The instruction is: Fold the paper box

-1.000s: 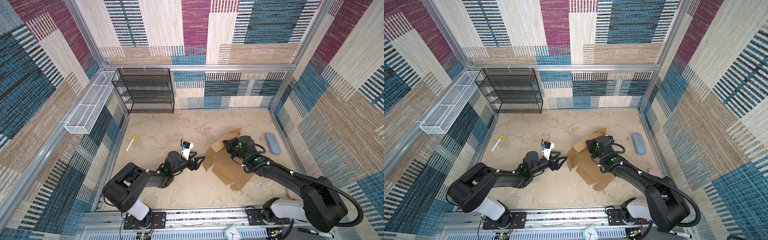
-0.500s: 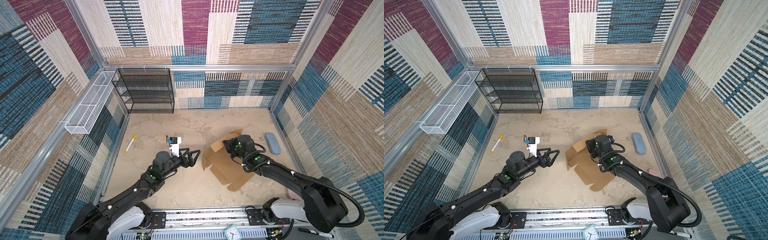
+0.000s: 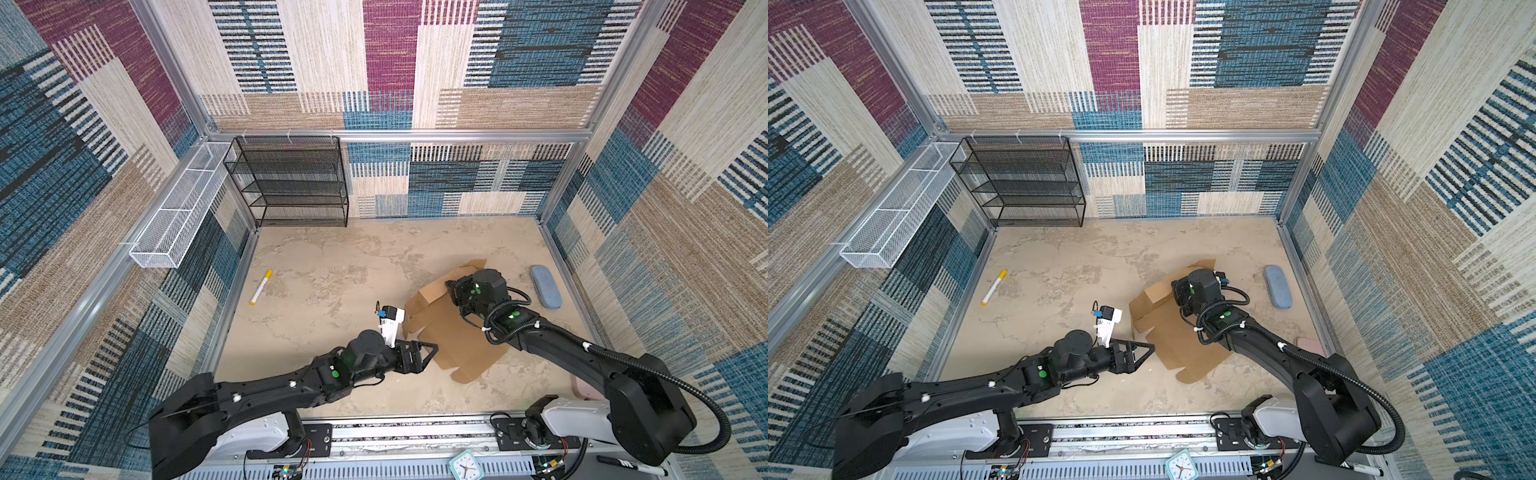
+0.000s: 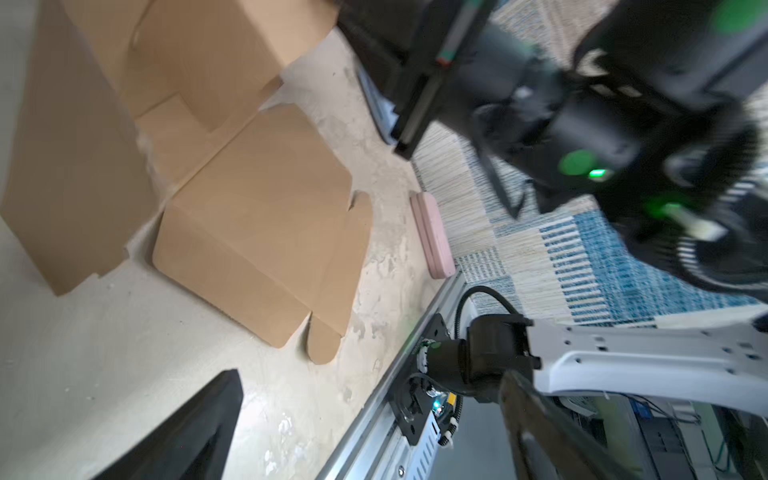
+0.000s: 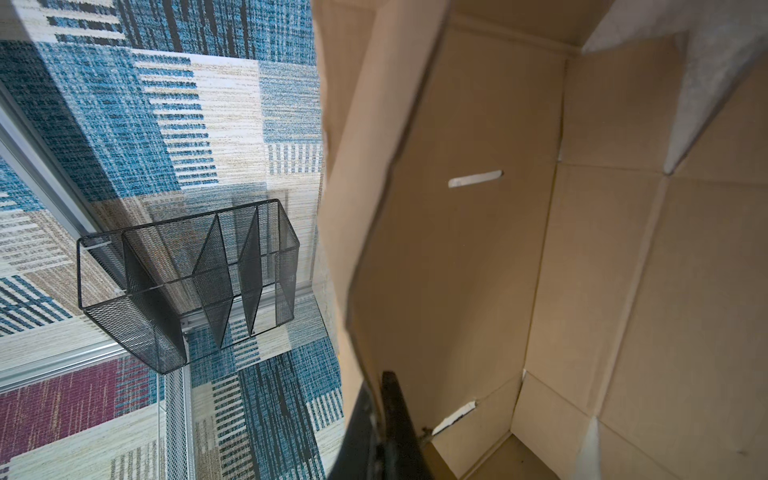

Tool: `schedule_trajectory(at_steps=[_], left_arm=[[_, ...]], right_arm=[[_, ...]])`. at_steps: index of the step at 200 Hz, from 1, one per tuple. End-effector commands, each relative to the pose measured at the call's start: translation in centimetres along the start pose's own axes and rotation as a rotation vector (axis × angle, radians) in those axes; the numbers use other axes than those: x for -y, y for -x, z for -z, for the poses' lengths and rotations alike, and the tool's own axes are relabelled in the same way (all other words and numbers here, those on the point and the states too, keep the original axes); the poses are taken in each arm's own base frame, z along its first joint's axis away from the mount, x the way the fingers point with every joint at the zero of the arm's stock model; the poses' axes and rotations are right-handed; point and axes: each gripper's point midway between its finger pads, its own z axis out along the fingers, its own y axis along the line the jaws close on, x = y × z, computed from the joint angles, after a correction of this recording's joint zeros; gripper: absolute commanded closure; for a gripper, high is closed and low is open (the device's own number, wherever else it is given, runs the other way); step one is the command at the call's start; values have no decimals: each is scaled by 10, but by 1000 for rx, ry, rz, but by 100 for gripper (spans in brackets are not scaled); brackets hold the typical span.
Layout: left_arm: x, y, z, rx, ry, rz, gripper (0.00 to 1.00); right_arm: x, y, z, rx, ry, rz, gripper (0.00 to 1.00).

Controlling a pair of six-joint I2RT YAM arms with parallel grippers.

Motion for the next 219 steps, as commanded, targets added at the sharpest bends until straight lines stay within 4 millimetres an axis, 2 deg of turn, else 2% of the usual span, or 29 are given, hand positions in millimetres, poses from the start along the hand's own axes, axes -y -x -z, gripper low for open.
schedule_trajectory(at_steps=[1,25,49,80,97,112,137,153,172,188,204,219], left_arm=[[4,5,-20,52,-67,99,1],[-9,3,-44,78,-68,124,1],[-32,7,-50,124,0,127,0],[-73,19,-35,178,131,120,1],[-87,30,-27,198,181,89,1],[-88,37,-27,189,213,42,1],[-82,43,-40,154,228,1,1],[-66,45,-47,146,149,14,1],[-53,48,-35,169,92,57,1],[-52,47,-20,186,135,62,0],[-61,40,-12,147,241,14,1],[-67,46,-3,183,277,-14,1]], right_arm=[[13,2,4,23,-52,-6,93],[15,3,8,30,-51,-4,93],[19,3,10,32,-59,-3,93],[23,5,12,42,-62,0,93],[24,4,10,35,-60,-2,92],[24,2,8,27,-60,-2,92],[25,1,7,22,-61,-2,92],[25,2,8,28,-61,-3,92],[24,3,9,33,-61,2,92],[25,5,10,41,-61,5,92],[25,3,8,33,-60,4,92],[26,1,5,21,-65,4,92]])
